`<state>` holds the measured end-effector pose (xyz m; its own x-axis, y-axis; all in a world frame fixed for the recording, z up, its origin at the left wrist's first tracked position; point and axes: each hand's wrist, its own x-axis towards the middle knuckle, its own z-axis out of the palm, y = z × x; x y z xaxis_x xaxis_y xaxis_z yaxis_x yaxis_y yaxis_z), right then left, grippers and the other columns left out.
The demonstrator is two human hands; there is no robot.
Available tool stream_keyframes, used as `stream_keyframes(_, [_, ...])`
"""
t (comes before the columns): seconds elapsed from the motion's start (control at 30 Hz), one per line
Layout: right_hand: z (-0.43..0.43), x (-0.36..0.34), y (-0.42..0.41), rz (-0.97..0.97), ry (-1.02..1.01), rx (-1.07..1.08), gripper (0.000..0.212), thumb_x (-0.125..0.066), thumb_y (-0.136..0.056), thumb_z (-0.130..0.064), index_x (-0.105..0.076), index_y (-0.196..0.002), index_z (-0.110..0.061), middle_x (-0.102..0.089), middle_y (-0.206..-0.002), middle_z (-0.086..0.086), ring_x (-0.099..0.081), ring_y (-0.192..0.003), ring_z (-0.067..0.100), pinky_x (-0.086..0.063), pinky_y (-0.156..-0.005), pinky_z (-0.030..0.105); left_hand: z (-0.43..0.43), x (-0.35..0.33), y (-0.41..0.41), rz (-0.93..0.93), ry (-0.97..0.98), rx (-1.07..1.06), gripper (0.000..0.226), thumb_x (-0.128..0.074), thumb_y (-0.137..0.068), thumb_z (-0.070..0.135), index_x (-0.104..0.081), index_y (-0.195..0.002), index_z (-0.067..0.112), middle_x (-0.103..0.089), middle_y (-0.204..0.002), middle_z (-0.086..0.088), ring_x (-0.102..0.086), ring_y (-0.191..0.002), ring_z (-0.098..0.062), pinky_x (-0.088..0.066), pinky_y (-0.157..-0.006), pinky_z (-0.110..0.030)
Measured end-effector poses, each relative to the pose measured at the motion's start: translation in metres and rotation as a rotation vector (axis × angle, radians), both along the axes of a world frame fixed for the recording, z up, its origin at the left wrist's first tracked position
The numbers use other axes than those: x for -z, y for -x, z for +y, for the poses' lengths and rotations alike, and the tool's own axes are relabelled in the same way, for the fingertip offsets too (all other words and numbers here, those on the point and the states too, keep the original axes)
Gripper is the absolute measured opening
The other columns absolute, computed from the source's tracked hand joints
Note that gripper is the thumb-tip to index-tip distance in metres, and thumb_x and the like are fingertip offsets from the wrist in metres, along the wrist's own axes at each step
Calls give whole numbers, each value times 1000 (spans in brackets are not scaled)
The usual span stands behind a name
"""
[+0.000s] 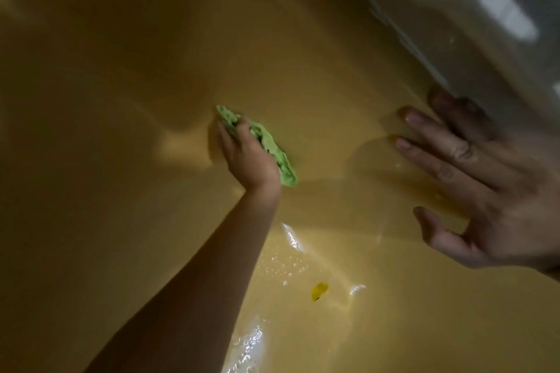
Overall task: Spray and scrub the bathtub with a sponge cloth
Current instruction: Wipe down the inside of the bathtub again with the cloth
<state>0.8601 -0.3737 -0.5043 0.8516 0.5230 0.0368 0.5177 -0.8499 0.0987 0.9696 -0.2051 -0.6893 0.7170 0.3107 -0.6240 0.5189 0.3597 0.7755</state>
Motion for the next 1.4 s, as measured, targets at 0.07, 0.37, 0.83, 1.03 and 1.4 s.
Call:
stream_keyframes(0.07, [-4,-1,8,-2,-4,21,65,-61,-87,-30,-52,-138,8,-41,-153,28,-37,-146,49,-36,-116,63,-7,-30,7,-128,-14,13,70,-53,-97,41,-37,-161,19,-31,-169,-4,-29,-154,-19,-21,-119,-20])
stream_keyframes(0.37, [-34,1,56,39,29,6,66,-54,-92,-38,-49,-141,5,-35,-161,20,-27,-153,43,-19,-124,60,-33,-63,69,-661,-272,268,73,-58,-97,37,-35,-160,7,-20,-171,-14,-18,-159,-26,-20,-129,-38])
stream_keyframes(0.83, [-34,-1,56,38,-8,5,64,-55,-91,-37,-50,-139,5,-39,-155,25,-28,-152,43,-17,-125,56,-52,-76,93,-758,-256,295,69,-57,-98,33,-38,-156,2,-20,-170,-19,-14,-160,-26,-19,-128,-37])
stream_keyframes(1.03, [-30,-2,56,33,31,22,61,-56,-91,-37,-55,-136,6,-40,-154,26,-29,-152,43,-17,-125,55,-15,12,41,33,240,-81,87,-66,-69,42,-50,-150,15,-54,-150,-18,-58,-131,-33,-49,-102,-36])
stream_keyframes(1.4, [-35,-5,56,59,65,-29,44,-59,-89,-30,-74,-103,10,-45,-150,25,-35,-148,45,-21,-123,59,-70,-85,108,-568,5,117,74,-60,-92,40,-38,-158,15,-20,-172,-3,-22,-158,-19,-30,-125,-48])
